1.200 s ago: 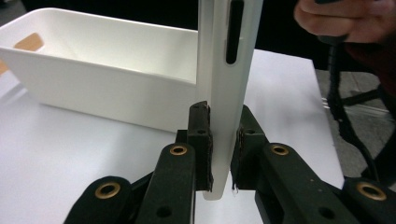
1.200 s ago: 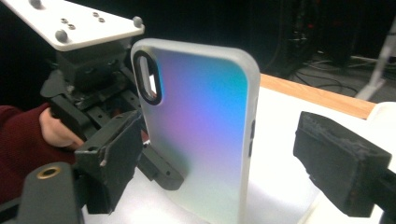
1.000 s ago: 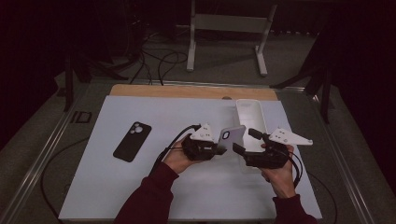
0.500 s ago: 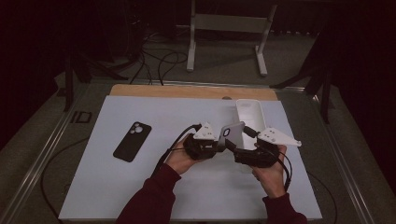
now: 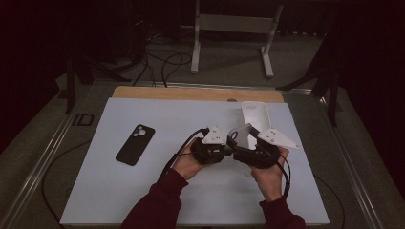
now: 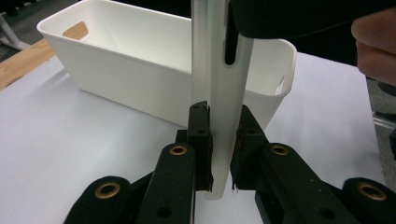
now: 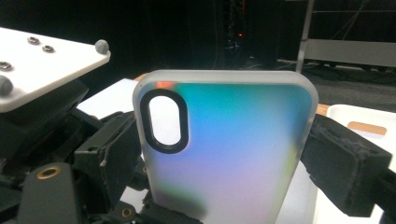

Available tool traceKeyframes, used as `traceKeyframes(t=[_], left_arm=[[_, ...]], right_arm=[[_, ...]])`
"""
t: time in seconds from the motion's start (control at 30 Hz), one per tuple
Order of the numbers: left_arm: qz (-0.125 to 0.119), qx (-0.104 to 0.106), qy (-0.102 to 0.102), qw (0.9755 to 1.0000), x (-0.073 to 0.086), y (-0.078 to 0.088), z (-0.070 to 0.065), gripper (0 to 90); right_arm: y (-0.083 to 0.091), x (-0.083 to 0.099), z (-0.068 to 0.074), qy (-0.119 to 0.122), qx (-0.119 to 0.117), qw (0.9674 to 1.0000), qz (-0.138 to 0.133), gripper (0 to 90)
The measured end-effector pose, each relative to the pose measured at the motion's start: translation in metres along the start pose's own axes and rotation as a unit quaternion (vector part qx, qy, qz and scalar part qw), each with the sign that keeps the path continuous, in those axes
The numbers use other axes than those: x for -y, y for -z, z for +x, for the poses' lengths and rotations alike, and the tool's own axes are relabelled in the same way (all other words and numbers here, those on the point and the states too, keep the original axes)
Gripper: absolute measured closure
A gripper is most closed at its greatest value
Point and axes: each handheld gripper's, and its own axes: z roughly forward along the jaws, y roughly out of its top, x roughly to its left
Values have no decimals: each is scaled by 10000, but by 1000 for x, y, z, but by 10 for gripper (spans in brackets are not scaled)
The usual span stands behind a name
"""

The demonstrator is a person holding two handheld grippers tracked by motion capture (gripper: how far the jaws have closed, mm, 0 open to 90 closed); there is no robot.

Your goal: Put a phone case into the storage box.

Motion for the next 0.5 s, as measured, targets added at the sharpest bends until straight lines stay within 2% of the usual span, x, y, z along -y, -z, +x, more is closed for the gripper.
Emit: traceKeyframes(t=[0.3, 0.5], left_arm=[[-40, 41, 54, 10000, -1, 0, 0, 809], [-44, -7, -13, 10000, -2, 1, 0, 805]], right_arm=[[-1, -1, 0, -41, 128, 9999, -72, 160], [-1, -1, 0, -148, 118, 9998, -77, 165]])
